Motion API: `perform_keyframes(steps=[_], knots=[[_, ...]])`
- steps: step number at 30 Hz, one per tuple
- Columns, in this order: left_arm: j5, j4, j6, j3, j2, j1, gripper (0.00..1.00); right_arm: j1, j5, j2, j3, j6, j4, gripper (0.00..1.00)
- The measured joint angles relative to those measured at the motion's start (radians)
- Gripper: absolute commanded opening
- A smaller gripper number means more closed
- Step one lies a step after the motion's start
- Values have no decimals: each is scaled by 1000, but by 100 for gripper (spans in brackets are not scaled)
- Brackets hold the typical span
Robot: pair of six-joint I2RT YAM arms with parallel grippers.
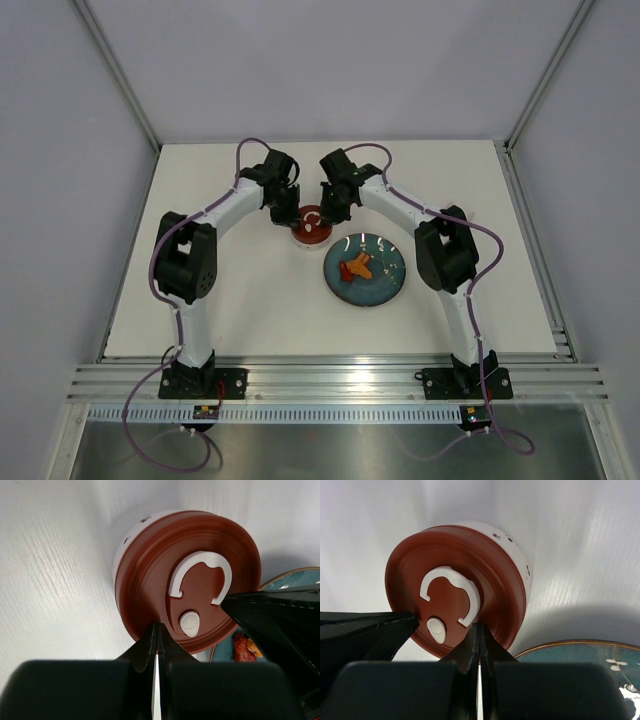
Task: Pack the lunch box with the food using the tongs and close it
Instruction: Close the box lid on the packing box.
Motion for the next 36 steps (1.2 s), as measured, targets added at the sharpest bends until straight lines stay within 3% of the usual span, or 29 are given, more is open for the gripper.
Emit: perform_keyframes(steps=[18, 28, 36], knots=[[-32, -90, 20, 87, -115, -1, 0, 0, 53, -116, 84, -6, -29, 0], [8, -24, 9, -82, -72, -1, 0, 0, 13, -56, -62, 5, 8, 0], [13, -34, 11, -93, -68, -1, 0, 1, -9, -47, -75, 15, 29, 0]])
